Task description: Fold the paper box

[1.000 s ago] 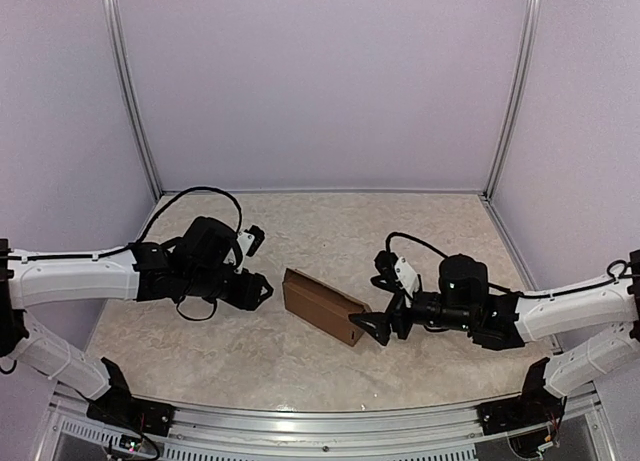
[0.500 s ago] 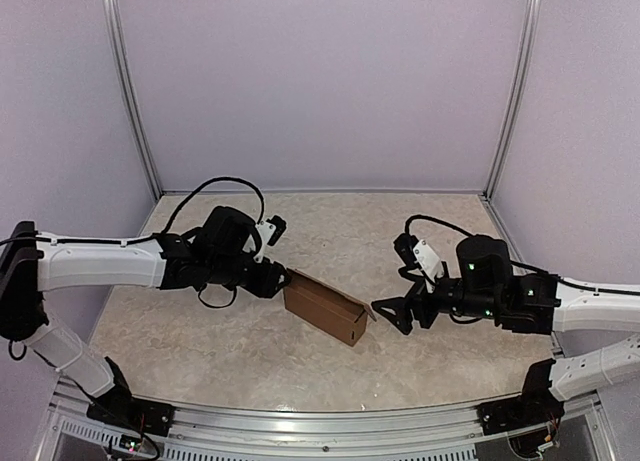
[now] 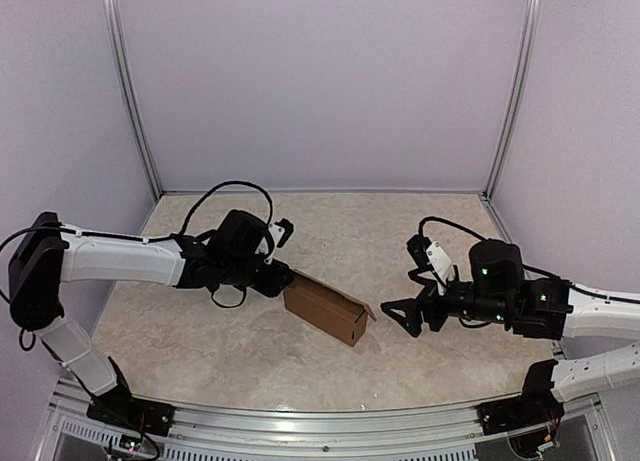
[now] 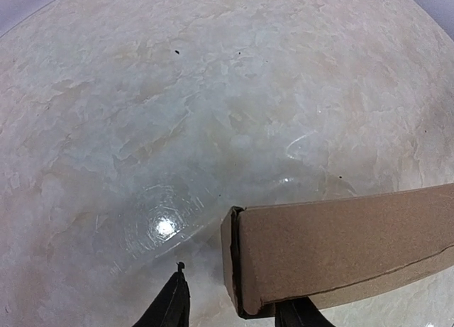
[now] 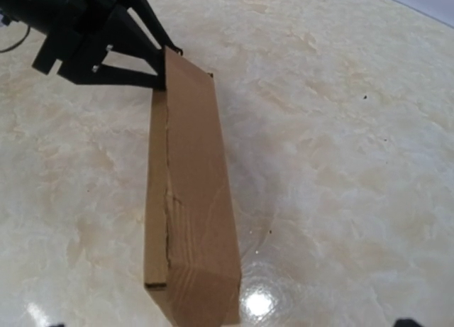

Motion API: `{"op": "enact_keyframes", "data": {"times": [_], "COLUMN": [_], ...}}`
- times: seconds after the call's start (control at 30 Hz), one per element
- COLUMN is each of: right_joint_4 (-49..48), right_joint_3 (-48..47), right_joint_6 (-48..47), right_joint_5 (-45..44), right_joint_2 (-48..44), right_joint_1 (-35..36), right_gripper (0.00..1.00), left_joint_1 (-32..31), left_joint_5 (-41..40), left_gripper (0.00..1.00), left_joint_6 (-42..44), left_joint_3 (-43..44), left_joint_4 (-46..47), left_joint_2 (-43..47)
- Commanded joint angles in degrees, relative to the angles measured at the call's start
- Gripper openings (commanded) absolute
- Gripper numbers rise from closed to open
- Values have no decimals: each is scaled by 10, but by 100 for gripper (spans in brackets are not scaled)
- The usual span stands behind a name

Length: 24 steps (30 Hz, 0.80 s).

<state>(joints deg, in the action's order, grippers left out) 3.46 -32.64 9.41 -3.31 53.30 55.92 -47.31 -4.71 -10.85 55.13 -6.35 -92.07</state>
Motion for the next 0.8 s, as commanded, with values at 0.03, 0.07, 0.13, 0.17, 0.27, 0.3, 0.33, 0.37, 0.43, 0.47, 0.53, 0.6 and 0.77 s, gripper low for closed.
{"op": "enact_keyframes", "data": {"times": [0.03, 0.07, 0.13, 0.17, 0.27, 0.3, 0.33, 0.37, 0.43, 0.47, 0.53, 0.6, 0.77], "right_joint_4": [3, 1, -3, -5, -6, -7, -9, -10, -11, -12, -13, -16, -24], "right_joint_3": [17, 17, 19, 20, 19, 18, 17, 17, 15, 15, 15, 16, 17], "right_joint_6": [14, 15, 16, 16, 20, 21, 21, 22, 24, 24, 26, 28, 52], "right_joint_5": [4, 4, 6, 5, 6, 7, 6, 6, 4, 3, -1, -3, -32], "right_joint_2": [-5, -4, -3, -1, 5, 7, 9, 10, 12, 13, 12, 12, 14], "right_joint_1": [-2, -2, -2, -2, -2, -2, -2, -2, -2, -2, -2, -2, -2], "right_gripper": [100, 100, 100, 100, 100, 100, 100, 100, 100, 100, 100, 100, 100], "left_joint_1": [-2, -3, -4, -5, -7, -7, -8, -8, -10, -11, -12, -13, -15], "left_joint_5": [-15, -16, -19, -20, -22, -23, -23, -24, -23, -23, -23, -23, -31], "left_gripper": [36, 35, 33, 31, 25, 23, 21, 18, 13, 11, 7, 3, 0], "left_joint_6": [4, 5, 5, 5, 5, 5, 4, 3, 3, 2, 1, 1, -7], "left_joint_3": [19, 20, 20, 20, 20, 20, 20, 20, 20, 20, 20, 20, 21], "left_joint_4": [18, 18, 19, 19, 21, 21, 21, 21, 22, 23, 25, 26, 22], "left_joint_2": [-12, -12, -13, -13, -14, -14, -15, -16, -16, -17, -18, -19, -19]}}
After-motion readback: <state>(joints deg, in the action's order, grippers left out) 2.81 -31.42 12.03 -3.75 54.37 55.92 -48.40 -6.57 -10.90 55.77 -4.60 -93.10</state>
